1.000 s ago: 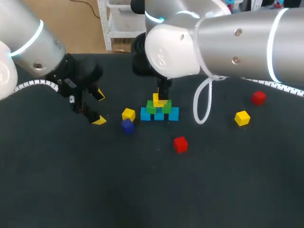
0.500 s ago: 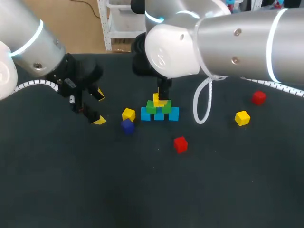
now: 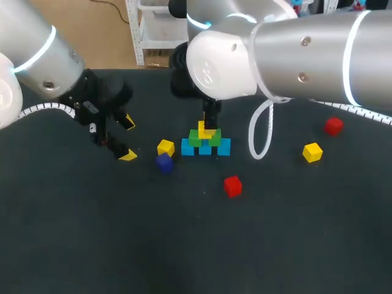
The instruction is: Place the blue cubes, place green cubes on the blue cubes, place the yellow cubes on the green cubes, then place the red cubes on the yellow cubes, and place purple cube on the red cubes.
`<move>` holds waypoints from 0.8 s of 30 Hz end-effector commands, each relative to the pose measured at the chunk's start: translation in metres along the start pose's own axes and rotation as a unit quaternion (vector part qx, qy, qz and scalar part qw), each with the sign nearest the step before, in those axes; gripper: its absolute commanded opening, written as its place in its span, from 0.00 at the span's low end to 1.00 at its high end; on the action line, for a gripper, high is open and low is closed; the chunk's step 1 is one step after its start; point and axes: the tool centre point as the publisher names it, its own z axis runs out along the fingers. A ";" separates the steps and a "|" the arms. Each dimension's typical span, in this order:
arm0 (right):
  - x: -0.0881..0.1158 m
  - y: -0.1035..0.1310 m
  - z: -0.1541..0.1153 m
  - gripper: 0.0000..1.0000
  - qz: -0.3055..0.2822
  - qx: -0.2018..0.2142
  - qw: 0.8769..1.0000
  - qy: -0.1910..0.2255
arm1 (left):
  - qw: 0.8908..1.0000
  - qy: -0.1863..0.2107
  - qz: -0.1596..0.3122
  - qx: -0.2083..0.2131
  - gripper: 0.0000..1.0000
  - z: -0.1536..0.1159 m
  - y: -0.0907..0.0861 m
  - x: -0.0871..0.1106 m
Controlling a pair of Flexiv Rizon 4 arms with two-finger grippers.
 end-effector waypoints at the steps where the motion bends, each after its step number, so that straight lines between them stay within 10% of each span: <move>1: -0.001 -0.002 0.000 0.43 0.000 -0.002 1.000 0.001 | 1.000 -0.001 0.001 0.000 1.00 0.000 0.000 0.001; 24: -0.002 -0.005 0.003 0.43 -0.002 -0.004 1.000 0.004 | 1.000 -0.001 0.001 0.000 1.00 0.000 0.000 0.001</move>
